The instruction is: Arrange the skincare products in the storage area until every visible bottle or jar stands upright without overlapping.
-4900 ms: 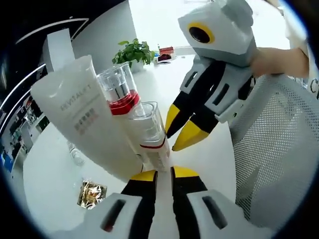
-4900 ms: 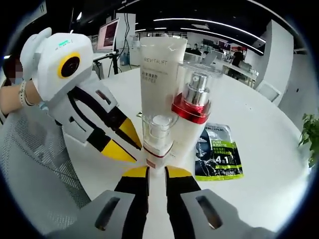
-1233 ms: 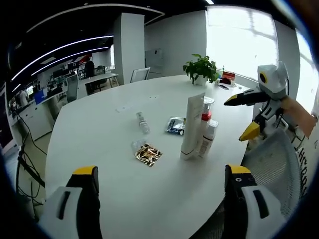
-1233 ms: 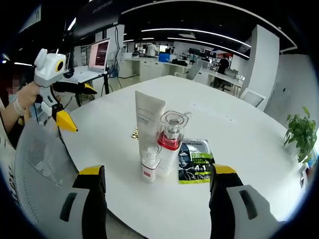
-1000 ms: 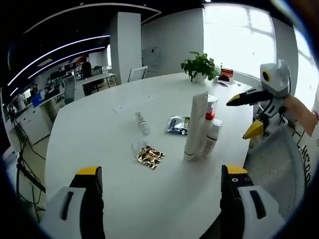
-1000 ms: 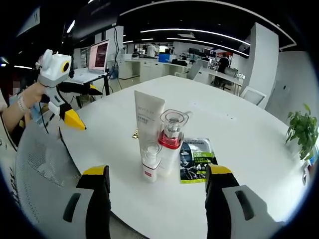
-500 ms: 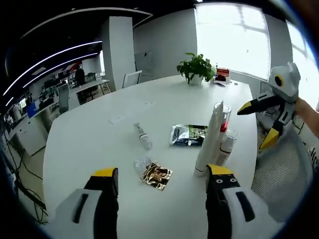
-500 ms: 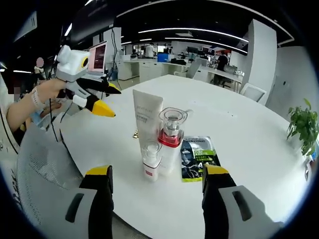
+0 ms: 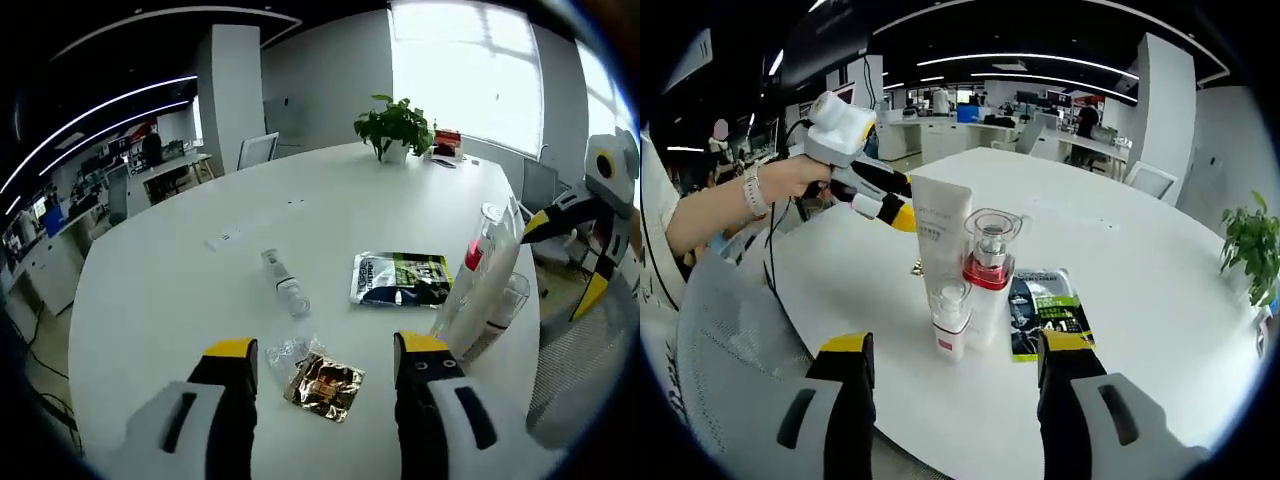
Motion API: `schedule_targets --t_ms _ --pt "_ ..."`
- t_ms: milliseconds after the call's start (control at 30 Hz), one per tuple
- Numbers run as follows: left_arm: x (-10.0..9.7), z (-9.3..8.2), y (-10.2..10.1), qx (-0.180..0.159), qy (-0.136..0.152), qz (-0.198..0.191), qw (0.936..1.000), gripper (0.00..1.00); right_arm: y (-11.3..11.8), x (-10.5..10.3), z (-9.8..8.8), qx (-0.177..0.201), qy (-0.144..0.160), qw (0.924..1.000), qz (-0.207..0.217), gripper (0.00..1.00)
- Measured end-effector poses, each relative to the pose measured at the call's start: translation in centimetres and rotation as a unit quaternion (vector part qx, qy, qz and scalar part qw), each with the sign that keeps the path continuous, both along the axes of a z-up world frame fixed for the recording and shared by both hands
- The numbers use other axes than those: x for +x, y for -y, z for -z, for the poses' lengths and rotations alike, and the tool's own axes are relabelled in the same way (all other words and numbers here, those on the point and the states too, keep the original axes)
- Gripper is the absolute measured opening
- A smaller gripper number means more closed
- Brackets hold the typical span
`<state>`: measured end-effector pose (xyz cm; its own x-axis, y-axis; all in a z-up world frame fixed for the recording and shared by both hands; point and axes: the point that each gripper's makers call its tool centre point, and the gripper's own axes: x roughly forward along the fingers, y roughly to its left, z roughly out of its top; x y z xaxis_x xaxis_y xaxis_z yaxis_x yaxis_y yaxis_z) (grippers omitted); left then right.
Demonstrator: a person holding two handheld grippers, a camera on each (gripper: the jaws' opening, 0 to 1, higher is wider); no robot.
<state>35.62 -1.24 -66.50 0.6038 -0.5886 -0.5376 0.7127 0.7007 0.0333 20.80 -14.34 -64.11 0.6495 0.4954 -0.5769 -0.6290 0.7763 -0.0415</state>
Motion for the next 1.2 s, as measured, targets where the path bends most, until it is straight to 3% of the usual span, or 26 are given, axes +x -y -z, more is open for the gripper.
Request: schedule_targets --t_ms 433,667,833,1033,1200 --pt "5.6 3.3 2.2 0.012 -0.014 -0.009 0.9998 0.47 0.3 0.5 0.3 0.005 -0.007 0.9999 0.010 0.61" --pt "5.5 4.8 3.6 0.012 -0.028 -0.022 0.9993 0.50 0.6 0.7 0.6 0.010 -0.012 0.9997 0.021 0.59" --pt "5.4 5.0 4.6 0.000 -0.028 -0.035 0.9990 0.47 0.6 0.7 1.0 0.014 -0.018 0.9993 0.029 0.59" --pt "6.8 6.3 5.2 -0.001 -0.033 -0.044 0.9985 0.44 0.8 0.6 1.3 0.018 -0.025 0.9988 0.038 0.59" --pt "8.4 7.4 5.0 0.009 -0.022 -0.062 0.9978 0.33 0.8 0.3 1.6 0.014 -0.029 0.9985 0.045 0.58"
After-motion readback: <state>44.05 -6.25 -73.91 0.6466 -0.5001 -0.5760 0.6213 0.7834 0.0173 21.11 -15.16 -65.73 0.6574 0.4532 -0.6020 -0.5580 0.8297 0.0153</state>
